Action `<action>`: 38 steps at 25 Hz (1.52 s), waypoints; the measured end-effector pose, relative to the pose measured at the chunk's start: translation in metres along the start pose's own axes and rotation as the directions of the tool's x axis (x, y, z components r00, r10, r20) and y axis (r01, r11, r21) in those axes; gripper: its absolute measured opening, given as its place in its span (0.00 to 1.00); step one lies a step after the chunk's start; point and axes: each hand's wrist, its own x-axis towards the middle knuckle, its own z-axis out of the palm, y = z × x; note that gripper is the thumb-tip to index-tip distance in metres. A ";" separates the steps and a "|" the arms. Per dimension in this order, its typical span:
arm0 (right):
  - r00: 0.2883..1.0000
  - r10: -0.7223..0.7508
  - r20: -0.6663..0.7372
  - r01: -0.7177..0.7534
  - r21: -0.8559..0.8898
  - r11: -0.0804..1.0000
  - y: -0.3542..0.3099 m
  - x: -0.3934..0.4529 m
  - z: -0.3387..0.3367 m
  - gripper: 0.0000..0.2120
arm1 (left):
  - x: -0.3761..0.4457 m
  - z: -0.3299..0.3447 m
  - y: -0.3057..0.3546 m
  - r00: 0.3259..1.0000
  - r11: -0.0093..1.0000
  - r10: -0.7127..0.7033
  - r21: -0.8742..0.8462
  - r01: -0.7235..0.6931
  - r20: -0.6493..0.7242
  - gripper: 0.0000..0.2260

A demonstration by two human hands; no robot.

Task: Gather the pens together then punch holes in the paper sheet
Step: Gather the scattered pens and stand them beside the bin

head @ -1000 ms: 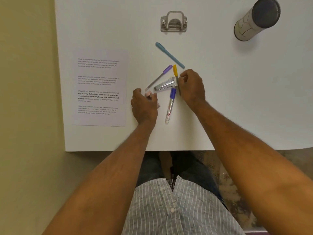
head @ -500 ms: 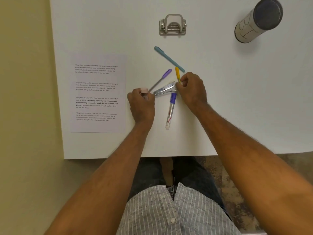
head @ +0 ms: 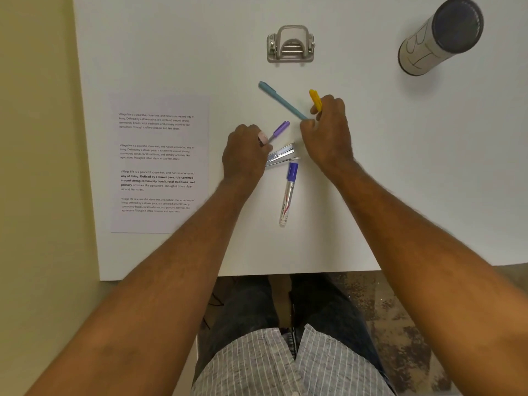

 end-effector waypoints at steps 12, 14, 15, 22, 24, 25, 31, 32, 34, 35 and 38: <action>0.987 -0.054 0.151 0.084 -0.198 0.977 -0.001 0.007 0.000 0.09 | -0.010 -0.018 -0.011 0.998 0.987 0.054 -0.154 -0.049 0.025 0.07; 0.987 0.027 0.158 -0.001 -0.163 0.987 0.003 -0.004 -0.003 0.10 | -0.014 -0.021 -0.010 0.999 0.989 0.048 -0.138 -0.047 0.005 0.06; 0.984 0.076 0.161 -0.053 -0.140 0.989 0.005 -0.013 -0.004 0.09 | -0.016 -0.022 -0.008 0.999 0.990 0.045 -0.131 -0.044 0.000 0.05; 0.935 0.346 0.078 -0.351 0.066 0.934 0.015 -0.095 0.007 0.05 | -0.022 -0.009 -0.003 0.982 0.989 0.150 -0.025 -0.148 0.117 0.08; 0.925 0.366 0.105 -0.377 0.112 0.919 0.011 -0.117 0.016 0.12 | -0.023 -0.004 -0.004 0.978 0.989 0.145 -0.023 -0.143 0.149 0.13; 0.928 0.353 0.118 -0.366 0.117 0.923 0.009 -0.125 0.021 0.16 | -0.022 -0.001 -0.004 0.977 0.990 0.140 0.004 -0.142 0.161 0.14; 0.932 0.331 0.147 -0.344 0.071 0.936 0.008 -0.133 0.033 0.13 | -0.027 0.006 -0.001 0.982 0.973 0.132 0.172 -0.154 0.134 0.16; 0.932 0.336 0.140 -0.350 0.097 0.932 0.010 -0.131 0.029 0.12 | -0.027 0.009 0.003 0.984 0.980 0.118 0.145 -0.137 0.134 0.16; 0.933 0.341 0.118 -0.356 0.140 0.924 0.017 -0.123 0.016 0.10 | -0.030 0.015 0.016 0.986 0.995 0.080 0.046 -0.087 0.147 0.16; 0.931 0.348 0.110 -0.362 0.160 0.918 0.022 -0.116 0.007 0.09 | -0.031 0.020 0.027 0.984 0.998 0.066 -0.019 -0.064 0.163 0.15; 0.924 0.364 0.116 -0.381 0.231 0.895 0.047 -0.091 -0.029 0.10 | -0.034 0.040 0.073 0.970 0.963 0.021 -0.264 0.046 0.243 0.11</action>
